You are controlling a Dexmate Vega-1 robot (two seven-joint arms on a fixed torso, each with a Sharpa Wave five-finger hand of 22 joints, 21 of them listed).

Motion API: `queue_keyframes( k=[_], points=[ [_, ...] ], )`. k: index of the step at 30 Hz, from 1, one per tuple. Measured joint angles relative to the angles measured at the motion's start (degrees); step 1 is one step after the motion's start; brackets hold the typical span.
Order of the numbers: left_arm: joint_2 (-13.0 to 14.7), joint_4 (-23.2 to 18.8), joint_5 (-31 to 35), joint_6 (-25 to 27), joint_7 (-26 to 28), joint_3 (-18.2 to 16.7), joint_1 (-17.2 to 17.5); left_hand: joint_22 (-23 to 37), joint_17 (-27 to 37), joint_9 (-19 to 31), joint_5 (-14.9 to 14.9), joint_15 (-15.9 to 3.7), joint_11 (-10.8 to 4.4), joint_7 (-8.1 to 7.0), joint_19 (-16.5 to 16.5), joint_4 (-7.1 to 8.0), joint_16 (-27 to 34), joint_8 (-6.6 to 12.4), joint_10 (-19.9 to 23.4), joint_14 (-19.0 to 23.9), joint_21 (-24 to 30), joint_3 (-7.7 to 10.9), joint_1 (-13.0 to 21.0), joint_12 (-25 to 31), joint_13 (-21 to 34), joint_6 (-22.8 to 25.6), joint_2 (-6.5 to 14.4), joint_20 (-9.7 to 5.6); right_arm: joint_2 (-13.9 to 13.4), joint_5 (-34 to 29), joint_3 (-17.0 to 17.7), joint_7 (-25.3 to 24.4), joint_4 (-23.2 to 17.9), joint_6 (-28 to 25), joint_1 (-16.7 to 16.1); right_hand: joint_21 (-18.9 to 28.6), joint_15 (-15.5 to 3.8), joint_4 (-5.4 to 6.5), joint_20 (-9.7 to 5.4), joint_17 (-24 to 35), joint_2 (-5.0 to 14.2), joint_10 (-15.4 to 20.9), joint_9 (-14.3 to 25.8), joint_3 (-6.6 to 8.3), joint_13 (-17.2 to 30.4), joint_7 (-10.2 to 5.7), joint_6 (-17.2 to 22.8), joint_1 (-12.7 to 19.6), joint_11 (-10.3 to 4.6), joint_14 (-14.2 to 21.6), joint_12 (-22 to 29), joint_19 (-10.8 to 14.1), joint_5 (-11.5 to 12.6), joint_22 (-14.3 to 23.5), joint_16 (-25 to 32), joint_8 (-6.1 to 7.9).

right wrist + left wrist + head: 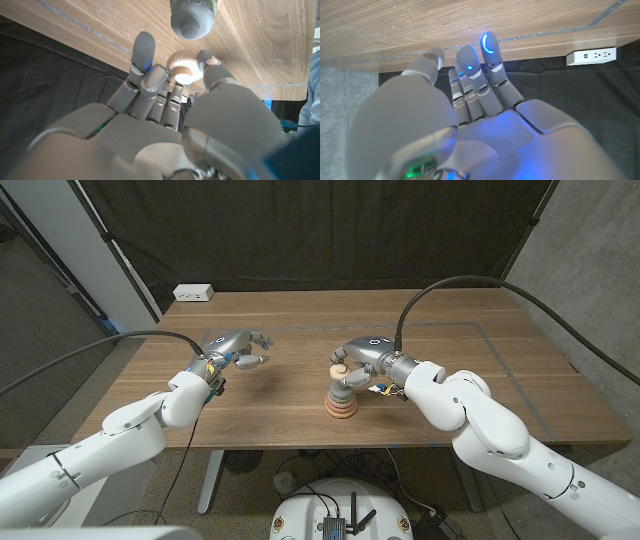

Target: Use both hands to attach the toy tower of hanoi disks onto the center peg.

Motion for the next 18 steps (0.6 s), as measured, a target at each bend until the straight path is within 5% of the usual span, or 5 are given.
queue_keyframes(
  k=[18],
  points=[
    [0.07,0.04,0.67,0.24,-0.44,0.44,-0.24,0.01,-0.25,0.00,0.00,0.00,0.01,-0.08,0.00,0.07,-0.01,0.00,0.01,0.00,0.00,-0.56,0.00,0.00,0.01,0.07,0.00,0.00,1.30,-0.87,-1.05,3.01,2.05,0.26,1.26,0.22,0.00,0.00,0.00,0.00,0.00,0.34,0.00,0.00,0.00,0.11,0.15,0.00,0.34,0.00,-0.02,0.00,-0.04,0.01,0.00,-0.03]
  ],
)
